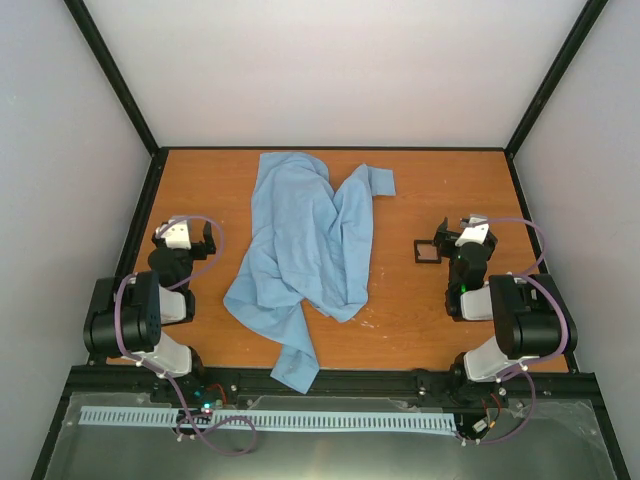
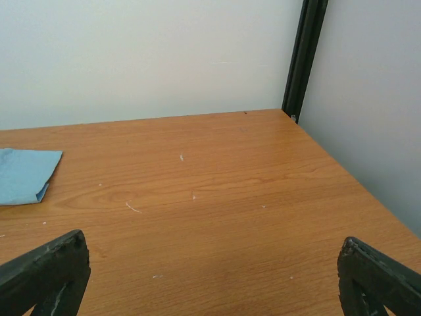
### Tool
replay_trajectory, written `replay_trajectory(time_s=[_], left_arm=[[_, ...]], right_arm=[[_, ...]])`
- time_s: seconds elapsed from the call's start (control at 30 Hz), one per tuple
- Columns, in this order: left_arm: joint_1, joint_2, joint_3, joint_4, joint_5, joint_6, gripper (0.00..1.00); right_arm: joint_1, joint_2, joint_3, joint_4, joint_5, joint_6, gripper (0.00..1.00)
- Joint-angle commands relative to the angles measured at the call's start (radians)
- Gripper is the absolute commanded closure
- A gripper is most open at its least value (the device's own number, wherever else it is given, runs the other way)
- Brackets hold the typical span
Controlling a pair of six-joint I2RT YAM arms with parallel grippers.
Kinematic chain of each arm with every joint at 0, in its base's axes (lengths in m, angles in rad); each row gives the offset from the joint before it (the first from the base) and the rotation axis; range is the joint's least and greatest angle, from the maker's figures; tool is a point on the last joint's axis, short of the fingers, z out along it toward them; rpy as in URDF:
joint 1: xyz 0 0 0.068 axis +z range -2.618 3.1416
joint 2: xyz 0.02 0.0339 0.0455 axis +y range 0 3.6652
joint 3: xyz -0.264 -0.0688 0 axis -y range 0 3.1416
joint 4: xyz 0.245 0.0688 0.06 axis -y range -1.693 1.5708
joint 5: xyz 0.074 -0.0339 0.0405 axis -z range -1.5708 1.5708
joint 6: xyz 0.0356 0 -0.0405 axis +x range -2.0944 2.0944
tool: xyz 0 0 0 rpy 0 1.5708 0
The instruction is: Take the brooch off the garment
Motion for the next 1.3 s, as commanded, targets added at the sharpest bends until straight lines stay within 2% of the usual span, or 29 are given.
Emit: replay_trajectory(time_s=[0.0,0.3,0.37,0.43,0.5,0.57,0.63,0.67,0.73,0.8,0.93,0.97,1.03,1.13,1.27], left_arm=[[0.007,-0.003,0.022,0.031,0.001,-0.018,0.0],[0.007,-0.004,0.022,0.031,0.002,-0.018,0.0],[0.007,-0.019,0.035,0.003,0.037,-0.002,0.0],[0.007,-0.093,0.132,-0.231,0.095,0.018,0.0],[0.007,-0.126,0.313,-0.574,0.159,0.087,0.0],[0.007,-0.1,0.518,-0.86,0.142,0.171,0.0],[0.007,-0.041,0.723,-1.139,0.143,0.258,0.0],[0.007,-0.011,0.808,-1.264,0.171,0.31,0.0],[0.007,0.02,0.906,-1.452,0.238,0.384,0.0],[0.007,0.023,0.926,-1.57,0.379,0.497,0.0],[0.003,0.014,0.882,-1.771,0.622,0.692,0.0],[-0.001,0.023,0.877,-1.833,0.674,0.749,0.0],[-0.012,0.066,0.88,-1.996,0.733,0.867,0.0],[-0.067,0.115,0.867,-2.045,0.677,0.919,0.0],[-0.184,0.096,0.761,-1.944,0.527,0.939,0.0]], right_arm=[[0.004,0.005,0.003,0.006,0.018,-0.012,0.0],[0.004,0.008,0.011,-0.005,0.02,-0.011,0.0],[0.007,-0.003,0.009,0.004,0.025,-0.014,0.0],[0.017,-0.063,0.038,-0.109,0.04,-0.028,0.0],[0.047,-0.153,0.143,-0.406,0.122,-0.005,0.0],[0.049,-0.229,0.247,-0.621,0.109,0.065,0.0],[0.048,-0.296,0.296,-0.687,0.053,0.135,0.0],[0.047,-0.323,0.297,-0.697,0.051,0.22,0.0],[0.036,-0.352,0.304,-0.787,0.104,0.499,0.0],[0.003,-0.371,0.325,-0.846,-0.021,0.469,0.0],[0.016,-0.459,0.268,-0.8,-0.238,0.404,0.0],[0.042,-0.479,0.269,-0.838,-0.239,0.389,0.0],[0.144,-0.476,0.332,-1.039,-0.102,0.355,0.0],[0.297,-0.443,0.41,-1.25,0.013,0.359,0.0],[0.429,-0.522,0.325,-1.295,0.023,0.446,0.0]])
